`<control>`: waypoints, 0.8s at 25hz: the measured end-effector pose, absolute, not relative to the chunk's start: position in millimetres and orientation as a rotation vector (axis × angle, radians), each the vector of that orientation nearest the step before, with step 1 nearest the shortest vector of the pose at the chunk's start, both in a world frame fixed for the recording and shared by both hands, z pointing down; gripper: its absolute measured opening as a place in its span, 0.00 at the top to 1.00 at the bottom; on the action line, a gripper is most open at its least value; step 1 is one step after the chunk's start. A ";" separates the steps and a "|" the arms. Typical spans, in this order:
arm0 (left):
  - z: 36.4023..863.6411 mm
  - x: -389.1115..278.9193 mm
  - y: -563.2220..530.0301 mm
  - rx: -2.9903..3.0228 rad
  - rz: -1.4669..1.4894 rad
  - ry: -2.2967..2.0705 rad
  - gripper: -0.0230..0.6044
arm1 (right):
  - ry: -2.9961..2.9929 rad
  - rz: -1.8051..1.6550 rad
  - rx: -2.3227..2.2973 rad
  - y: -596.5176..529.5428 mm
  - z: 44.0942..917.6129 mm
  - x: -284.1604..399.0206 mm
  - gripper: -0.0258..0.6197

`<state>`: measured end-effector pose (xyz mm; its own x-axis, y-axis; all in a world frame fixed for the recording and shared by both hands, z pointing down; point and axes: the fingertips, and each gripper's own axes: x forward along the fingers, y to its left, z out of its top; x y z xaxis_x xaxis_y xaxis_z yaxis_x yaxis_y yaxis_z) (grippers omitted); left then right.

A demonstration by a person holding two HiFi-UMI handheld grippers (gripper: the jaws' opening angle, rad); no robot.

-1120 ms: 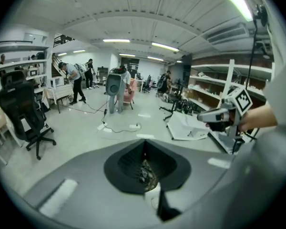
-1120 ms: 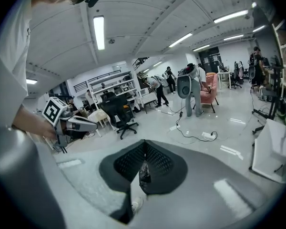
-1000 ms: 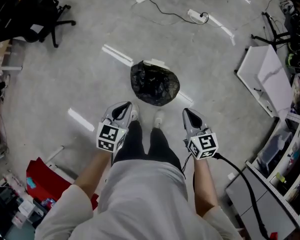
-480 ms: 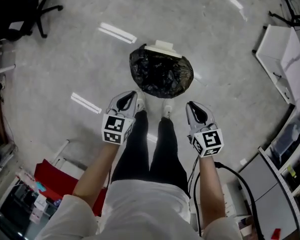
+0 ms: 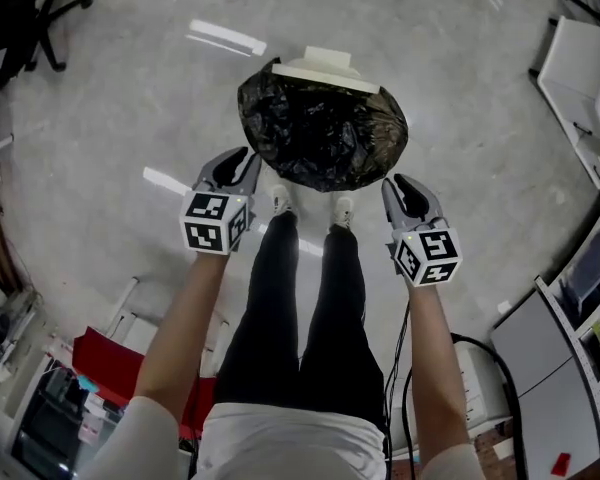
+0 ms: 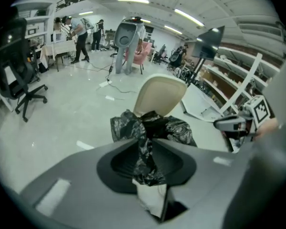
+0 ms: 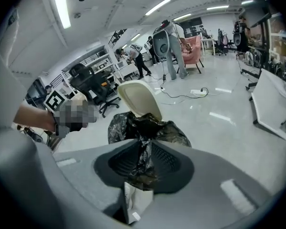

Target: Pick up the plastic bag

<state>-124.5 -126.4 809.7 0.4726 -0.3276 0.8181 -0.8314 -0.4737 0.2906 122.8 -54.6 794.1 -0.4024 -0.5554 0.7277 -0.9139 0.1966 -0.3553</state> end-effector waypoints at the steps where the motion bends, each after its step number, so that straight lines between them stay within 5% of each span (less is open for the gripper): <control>1: 823.9 -128.0 -128.0 1.991 0.920 -0.957 0.78 | -2.013 1.098 1.373 -54.0 810.2 126.1 0.81; 7: 894.5 -132.6 -134.8 1.841 0.934 -0.915 0.48 | -1.880 1.186 1.428 -51.5 887.7 139.8 0.65; 12: 930.8 -123.9 -137.3 1.763 0.914 -0.871 0.31 | -1.748 1.261 1.469 -50.3 928.2 146.0 0.38; 18: 955.9 -120.8 -141.4 1.718 0.833 -0.864 0.24 | -1.751 1.421 1.453 -60.8 964.5 148.3 0.26; 20: 961.7 -128.8 -145.5 1.709 0.826 -0.905 0.32 | -1.788 1.527 1.403 -64.5 975.7 143.1 0.26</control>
